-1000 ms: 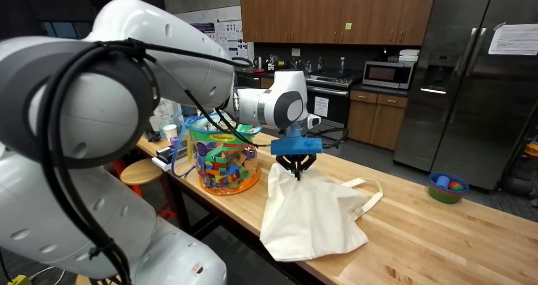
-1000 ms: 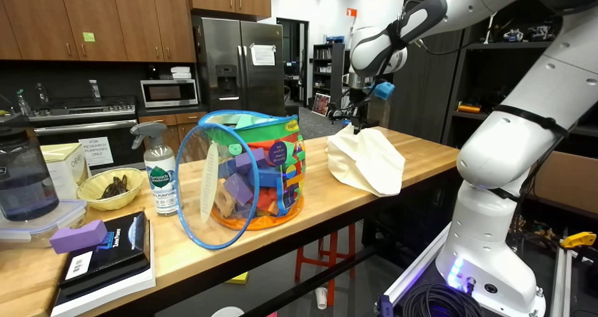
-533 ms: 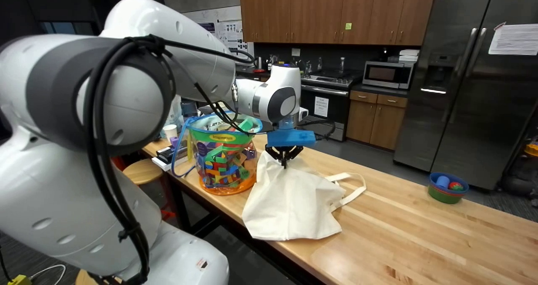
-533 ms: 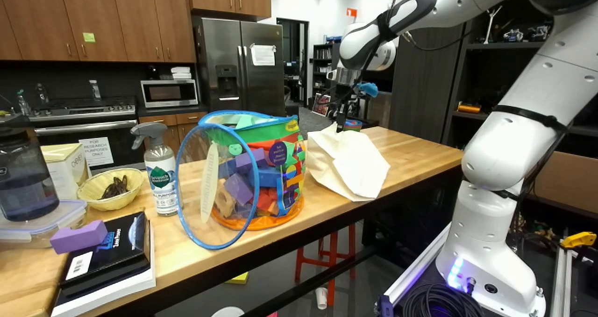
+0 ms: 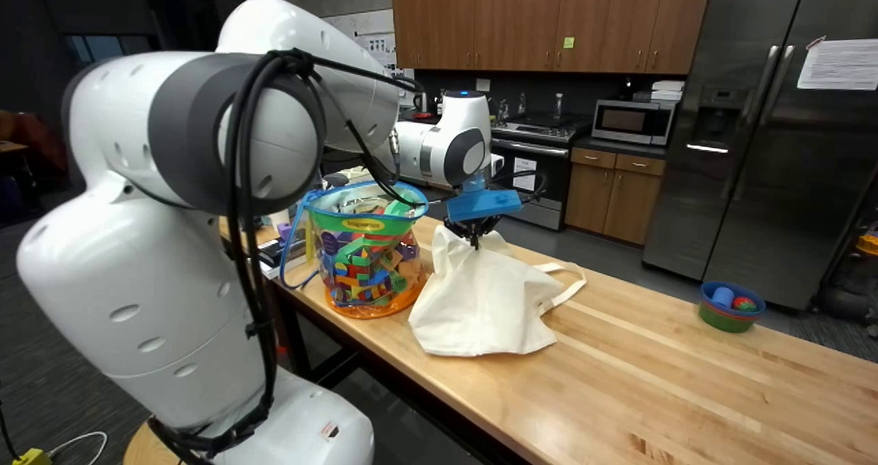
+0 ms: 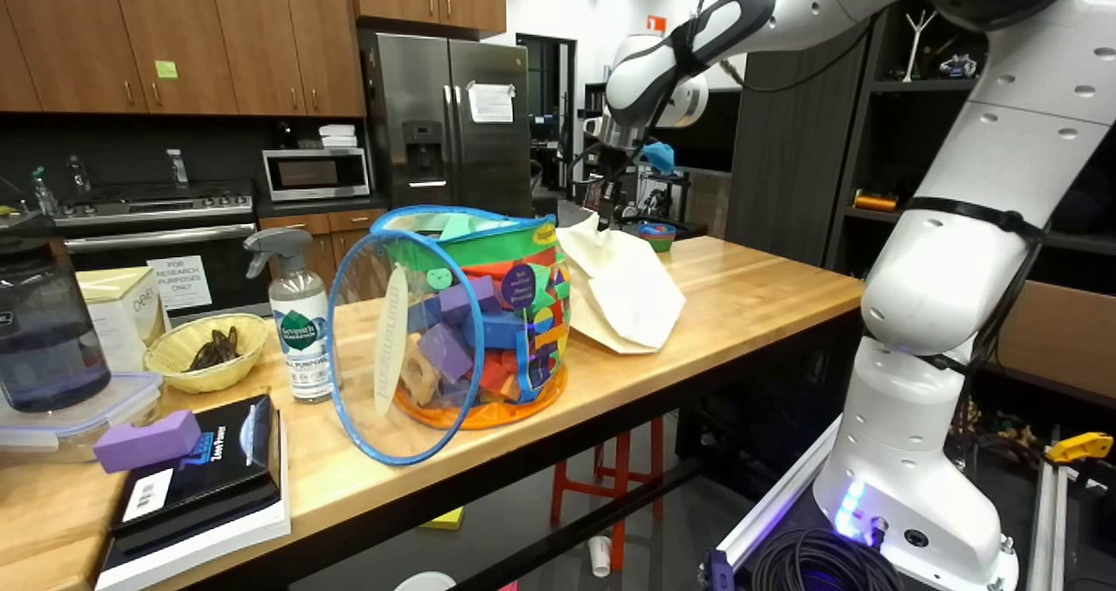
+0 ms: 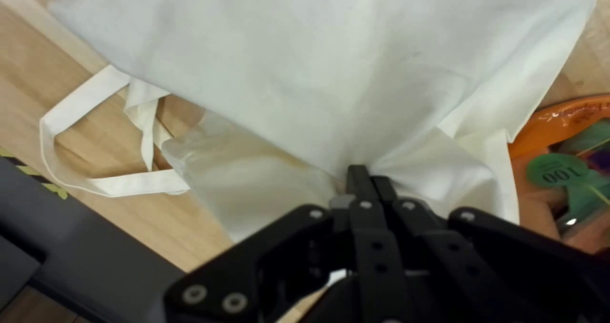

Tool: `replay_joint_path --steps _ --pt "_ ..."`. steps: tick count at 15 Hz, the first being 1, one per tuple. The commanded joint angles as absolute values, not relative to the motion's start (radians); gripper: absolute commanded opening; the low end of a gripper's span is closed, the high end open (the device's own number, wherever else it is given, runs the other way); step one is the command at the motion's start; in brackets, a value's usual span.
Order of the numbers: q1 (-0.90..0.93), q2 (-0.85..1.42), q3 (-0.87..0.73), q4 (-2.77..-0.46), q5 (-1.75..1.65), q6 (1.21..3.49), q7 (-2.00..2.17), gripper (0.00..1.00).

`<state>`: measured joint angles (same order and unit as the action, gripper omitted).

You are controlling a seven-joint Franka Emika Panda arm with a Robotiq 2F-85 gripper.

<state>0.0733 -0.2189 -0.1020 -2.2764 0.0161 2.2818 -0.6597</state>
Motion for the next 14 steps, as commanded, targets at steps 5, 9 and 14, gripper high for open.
replay_joint_path --steps 5,9,14 --pt "0.039 -0.016 -0.051 -2.086 -0.146 2.437 -0.585 0.01" --pt "0.018 0.036 -0.05 -2.046 -0.243 2.476 -0.526 0.01" --pt "-0.019 0.062 -0.064 -2.03 -0.336 2.503 -0.45 0.01"
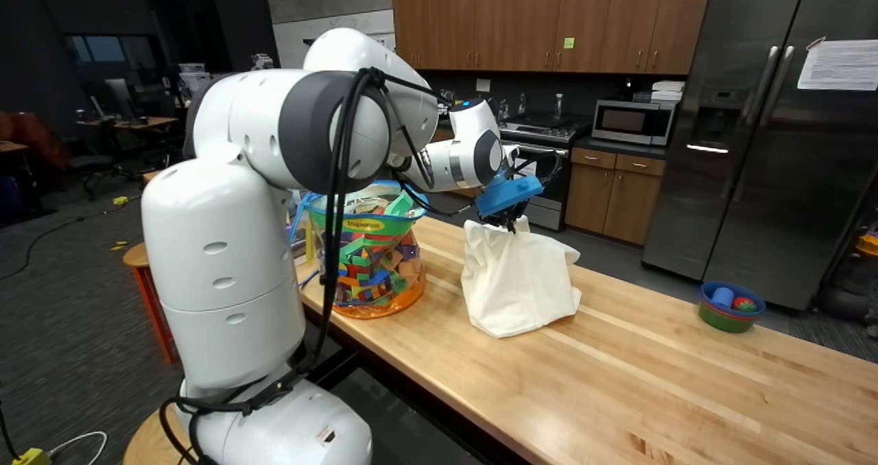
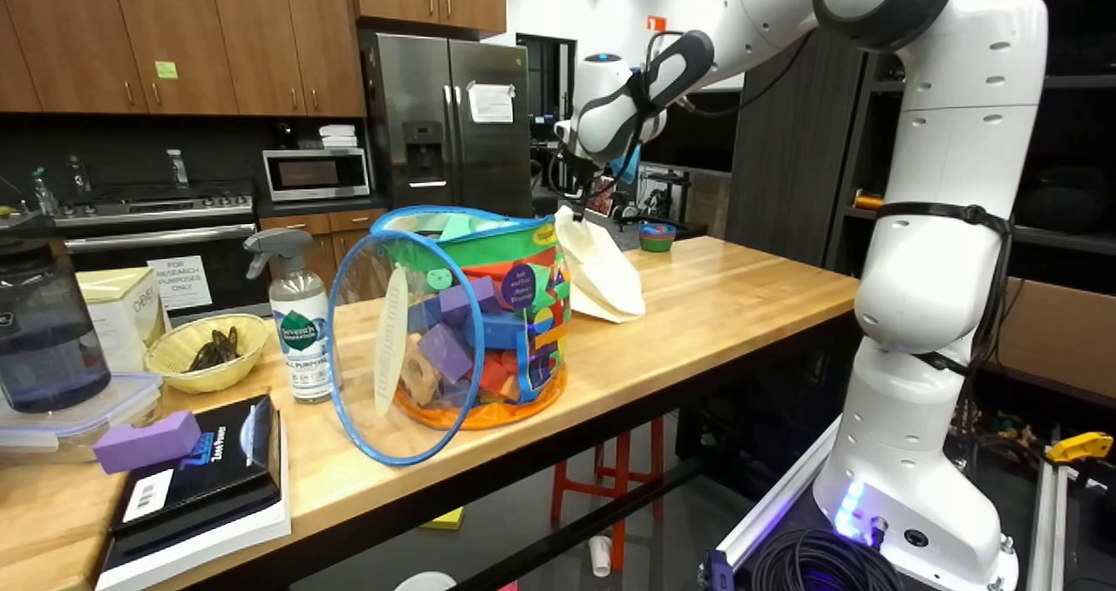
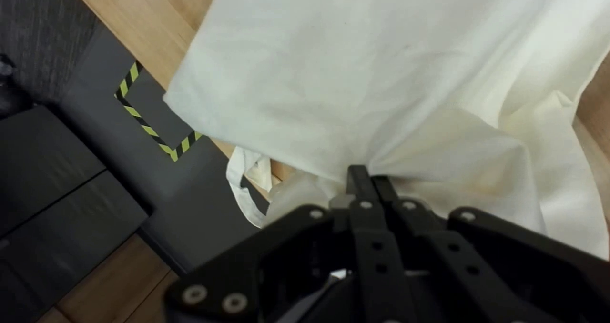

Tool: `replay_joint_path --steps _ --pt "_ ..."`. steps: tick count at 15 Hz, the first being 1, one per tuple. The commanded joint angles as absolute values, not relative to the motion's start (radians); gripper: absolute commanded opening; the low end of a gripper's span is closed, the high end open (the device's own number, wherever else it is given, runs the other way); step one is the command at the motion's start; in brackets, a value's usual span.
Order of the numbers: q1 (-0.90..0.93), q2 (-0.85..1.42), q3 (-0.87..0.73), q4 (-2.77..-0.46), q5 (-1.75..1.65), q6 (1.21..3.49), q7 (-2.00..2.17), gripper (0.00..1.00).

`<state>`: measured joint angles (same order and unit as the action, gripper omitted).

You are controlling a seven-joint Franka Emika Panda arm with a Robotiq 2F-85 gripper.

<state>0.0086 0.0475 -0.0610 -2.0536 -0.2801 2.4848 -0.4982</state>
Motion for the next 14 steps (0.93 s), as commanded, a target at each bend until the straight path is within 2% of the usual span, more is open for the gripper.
replay_joint_path --steps 1,8,9,10,14 --pt "-0.028 0.063 -0.069 -2.028 -0.353 2.508 -0.434 0.01" --pt "-0.099 0.027 -0.129 -2.071 -0.516 2.522 -0.298 0.01" --pt "-0.106 0.018 -0.136 -2.081 -0.543 2.523 -0.283 0.27" --pt "-0.099 0.053 -0.12 -2.051 -0.488 2.513 -0.325 0.04" --pt "-0.111 0.047 -0.133 -2.055 -0.514 2.513 -0.308 0.27"
